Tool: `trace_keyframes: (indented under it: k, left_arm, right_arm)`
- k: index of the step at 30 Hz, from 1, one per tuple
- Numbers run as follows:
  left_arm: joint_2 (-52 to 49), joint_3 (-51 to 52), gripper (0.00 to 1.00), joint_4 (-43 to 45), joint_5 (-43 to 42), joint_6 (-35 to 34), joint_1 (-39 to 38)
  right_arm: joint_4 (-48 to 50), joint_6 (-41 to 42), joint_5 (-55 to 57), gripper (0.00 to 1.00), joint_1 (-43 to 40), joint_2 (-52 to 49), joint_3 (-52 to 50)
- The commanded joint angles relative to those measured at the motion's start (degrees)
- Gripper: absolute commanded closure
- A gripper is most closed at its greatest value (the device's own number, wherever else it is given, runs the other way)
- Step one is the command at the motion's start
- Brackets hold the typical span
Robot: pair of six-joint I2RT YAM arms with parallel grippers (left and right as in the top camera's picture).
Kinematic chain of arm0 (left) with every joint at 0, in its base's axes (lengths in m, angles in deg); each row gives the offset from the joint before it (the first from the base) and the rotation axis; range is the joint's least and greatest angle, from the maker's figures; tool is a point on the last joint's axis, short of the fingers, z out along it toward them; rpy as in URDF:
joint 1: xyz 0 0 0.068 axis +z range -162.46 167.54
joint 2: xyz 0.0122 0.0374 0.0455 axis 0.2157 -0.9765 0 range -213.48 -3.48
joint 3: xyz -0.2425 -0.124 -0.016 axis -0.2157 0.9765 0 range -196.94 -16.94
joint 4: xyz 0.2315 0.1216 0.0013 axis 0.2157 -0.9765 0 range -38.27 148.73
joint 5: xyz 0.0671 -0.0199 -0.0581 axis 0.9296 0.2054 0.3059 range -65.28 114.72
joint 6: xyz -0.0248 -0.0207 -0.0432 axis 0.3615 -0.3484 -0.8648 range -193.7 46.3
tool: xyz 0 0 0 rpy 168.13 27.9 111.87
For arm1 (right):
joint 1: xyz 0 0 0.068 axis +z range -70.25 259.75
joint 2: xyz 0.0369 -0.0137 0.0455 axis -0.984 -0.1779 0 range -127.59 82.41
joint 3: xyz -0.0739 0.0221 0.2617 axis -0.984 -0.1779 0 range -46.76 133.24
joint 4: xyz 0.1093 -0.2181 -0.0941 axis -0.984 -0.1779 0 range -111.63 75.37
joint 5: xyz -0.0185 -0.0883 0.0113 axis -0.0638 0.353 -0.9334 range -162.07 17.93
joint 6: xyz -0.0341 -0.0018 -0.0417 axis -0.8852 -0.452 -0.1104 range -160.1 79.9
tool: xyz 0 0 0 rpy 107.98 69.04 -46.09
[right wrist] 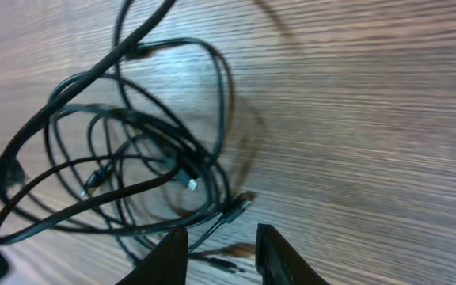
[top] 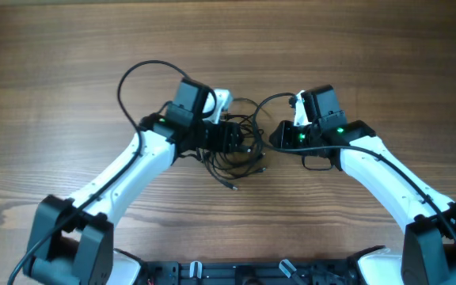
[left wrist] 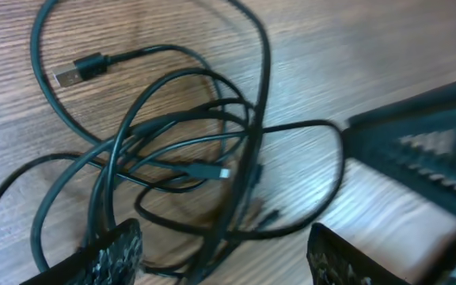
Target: Untangle cables
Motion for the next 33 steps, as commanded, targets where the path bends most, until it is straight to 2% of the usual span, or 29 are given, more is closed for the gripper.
trace_keyframes:
  k: [1,5,18,29,31,32,33]
  left_arm:
    - [-2.4,-0.2,0.31,0.7,11.4,5.3,-2.3]
    - [-4.4,-0.2,0.31,2.0,15.7,5.3,-3.2]
    - [-6.3,-0.2,0.40,6.2,15.6,4.4,-3.2]
    - [-10.4,-0.2,0.42,6.1,15.6,3.5,-3.2]
    - [-10.8,-0.2,0.46,6.1,15.6,3.5,-3.2]
    - [-10.8,-0.2,0.51,6.2,15.6,3.5,-3.2]
    - [-10.8,-0.2,0.60,6.3,15.6,3.5,-3.2]
  right_arm:
    - [-0.4,2.3,2.9,0.69,0.1,-0.7,-0.2]
    - [-0.5,2.3,2.9,0.69,0.1,-0.7,-0.2]
    - [-0.5,2.3,2.9,0.69,0.1,-0.7,-0.2]
    - [-0.5,2.3,2.9,0.69,0.1,-0.7,-0.2]
    - [-0.5,2.3,2.9,0.69,0.1,-0.7,-0.2]
    - [-0.5,2.3,2.9,0.69,0.1,-0.7,-0.2]
    - [-0.5,2.3,2.9,0.69,0.1,-0.7,-0.2]
